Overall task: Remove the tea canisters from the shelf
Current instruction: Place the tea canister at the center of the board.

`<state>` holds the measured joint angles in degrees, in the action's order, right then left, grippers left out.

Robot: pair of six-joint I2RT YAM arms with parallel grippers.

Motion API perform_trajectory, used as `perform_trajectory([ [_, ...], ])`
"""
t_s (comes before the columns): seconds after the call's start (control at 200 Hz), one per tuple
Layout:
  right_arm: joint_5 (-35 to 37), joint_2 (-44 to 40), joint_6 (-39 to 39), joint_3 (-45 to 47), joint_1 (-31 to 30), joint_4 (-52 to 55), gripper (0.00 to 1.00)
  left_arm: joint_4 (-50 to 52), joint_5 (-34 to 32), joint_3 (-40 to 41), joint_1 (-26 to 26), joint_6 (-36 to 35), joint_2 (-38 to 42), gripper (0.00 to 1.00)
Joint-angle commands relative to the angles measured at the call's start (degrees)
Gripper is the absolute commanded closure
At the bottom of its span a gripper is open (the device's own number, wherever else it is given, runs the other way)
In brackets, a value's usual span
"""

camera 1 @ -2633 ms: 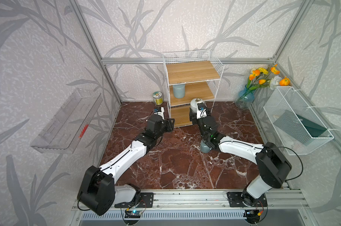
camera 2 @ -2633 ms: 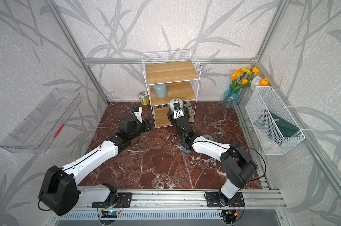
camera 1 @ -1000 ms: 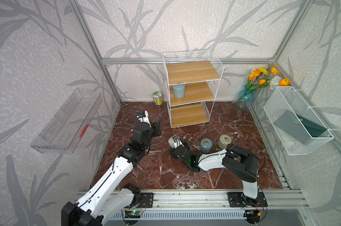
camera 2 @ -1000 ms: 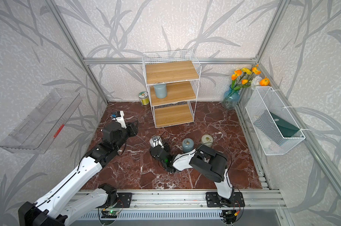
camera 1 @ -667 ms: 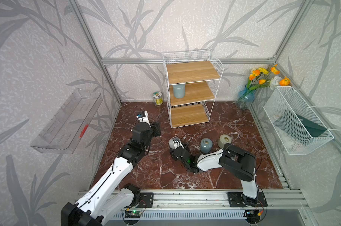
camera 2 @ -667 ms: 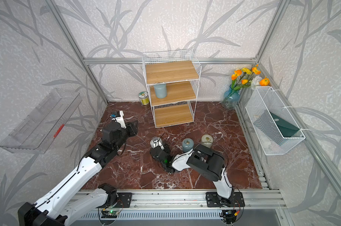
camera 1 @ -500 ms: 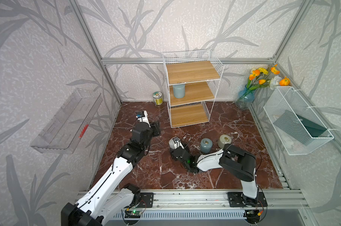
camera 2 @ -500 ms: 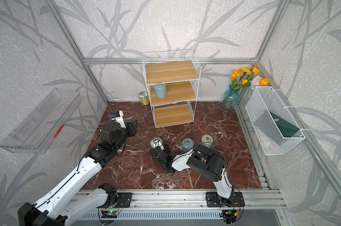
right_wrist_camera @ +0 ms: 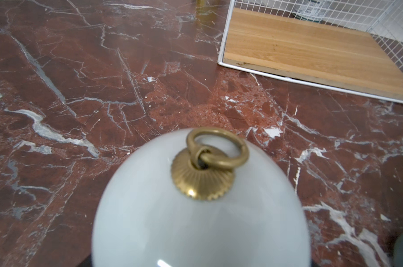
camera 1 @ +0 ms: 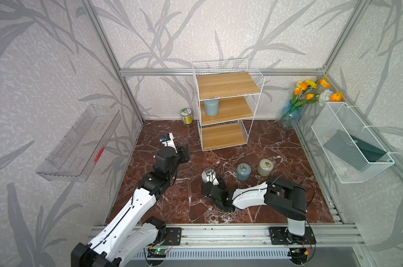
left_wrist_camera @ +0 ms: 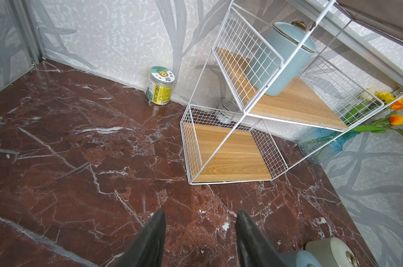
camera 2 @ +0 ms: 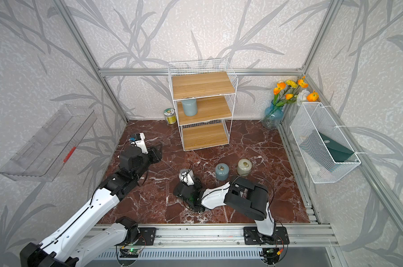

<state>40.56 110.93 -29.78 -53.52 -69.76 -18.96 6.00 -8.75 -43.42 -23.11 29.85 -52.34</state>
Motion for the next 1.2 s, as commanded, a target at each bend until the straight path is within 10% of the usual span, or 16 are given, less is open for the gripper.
perform_trajectory([
  [0.0,-0.04,-0.64,-4.31,-0.29,-0.43,7.90,0.24,0.32,0.31,0.94,0.36,0.99,1.60,0.49],
  [0.855,3.19,-10.49,-7.13,-2.92,-3.53,19.70,0.07,-1.43,0.08,1.28,0.70,0.66,-0.55,0.47],
  [1.195,2.57,-21.79,10.90,-1.24,-0.68,6.19,0.04,-2.61,0.32,0.79,1.38,0.75,-1.81,0.44],
])
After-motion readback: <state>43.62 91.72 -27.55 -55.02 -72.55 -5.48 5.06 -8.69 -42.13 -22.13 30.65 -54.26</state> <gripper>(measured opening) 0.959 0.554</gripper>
